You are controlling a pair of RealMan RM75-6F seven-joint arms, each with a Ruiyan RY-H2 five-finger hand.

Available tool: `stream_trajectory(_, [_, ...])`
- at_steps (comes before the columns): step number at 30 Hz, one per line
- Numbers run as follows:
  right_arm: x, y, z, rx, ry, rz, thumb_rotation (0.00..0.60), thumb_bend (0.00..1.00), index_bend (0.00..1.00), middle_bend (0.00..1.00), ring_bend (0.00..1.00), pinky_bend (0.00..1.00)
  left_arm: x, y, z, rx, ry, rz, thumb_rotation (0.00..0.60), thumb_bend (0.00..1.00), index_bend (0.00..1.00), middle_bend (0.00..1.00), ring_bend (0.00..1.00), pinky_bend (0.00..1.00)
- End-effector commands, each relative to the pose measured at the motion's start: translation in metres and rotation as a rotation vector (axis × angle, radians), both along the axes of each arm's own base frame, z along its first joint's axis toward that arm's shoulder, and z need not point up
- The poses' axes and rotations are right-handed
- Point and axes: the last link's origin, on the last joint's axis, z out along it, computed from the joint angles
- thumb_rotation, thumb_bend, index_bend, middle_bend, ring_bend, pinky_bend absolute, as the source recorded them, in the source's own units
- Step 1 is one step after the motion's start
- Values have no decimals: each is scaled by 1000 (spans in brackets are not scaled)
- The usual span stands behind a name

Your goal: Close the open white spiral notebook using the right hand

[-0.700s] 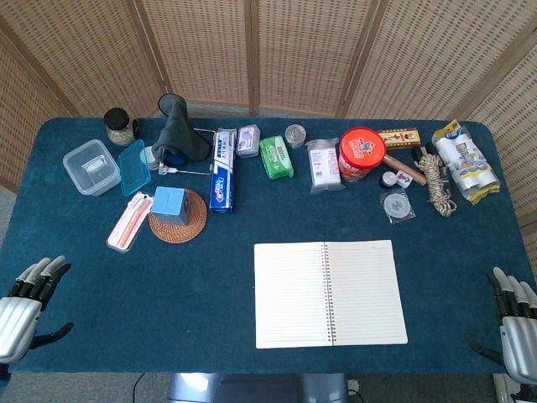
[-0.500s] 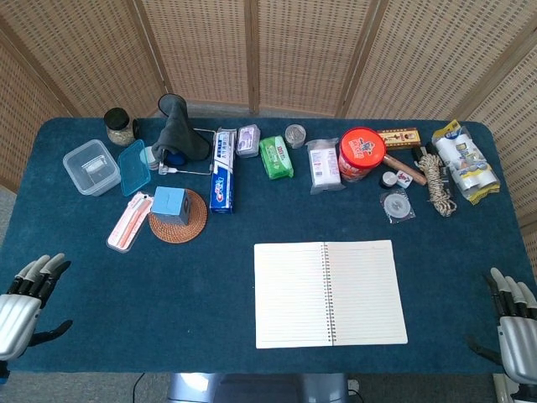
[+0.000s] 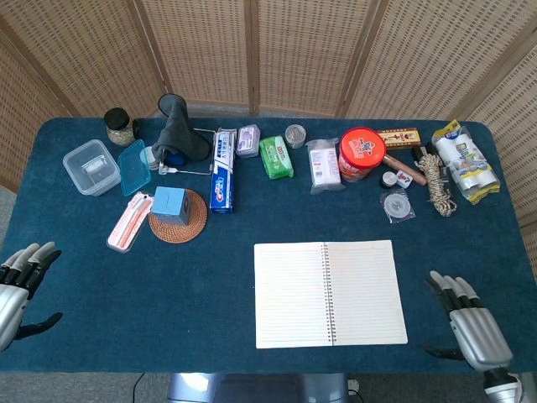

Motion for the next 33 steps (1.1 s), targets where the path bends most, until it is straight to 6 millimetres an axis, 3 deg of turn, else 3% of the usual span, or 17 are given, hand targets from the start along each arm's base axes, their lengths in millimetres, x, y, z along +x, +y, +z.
stream_trajectory(1, [22,-18,-19,179,-17,80,435,150,20,19,0,51,7,4,5,-6,23,-10,600,46,30,0,0,85])
stream_trajectory(11, [59,-50,-59,383,-57,131,433,198,54,32,0,52,13,6,5,-18,35,2,600,44,30,0,0,86])
stream_trajectory(15, [68,-62,-78,452,-17,164,490,281,43,35,0,52,12,8,3,-18,45,8,600,45,30,0,0,86])
stream_trajectory(23, [71,-79,-94,495,69,217,496,288,50,38,0,54,11,9,-1,-24,51,20,600,45,29,0,0,86])
stream_trajectory(33, [61,-75,-96,503,97,224,459,285,81,60,0,76,16,10,-3,-28,53,12,600,45,30,0,0,86])
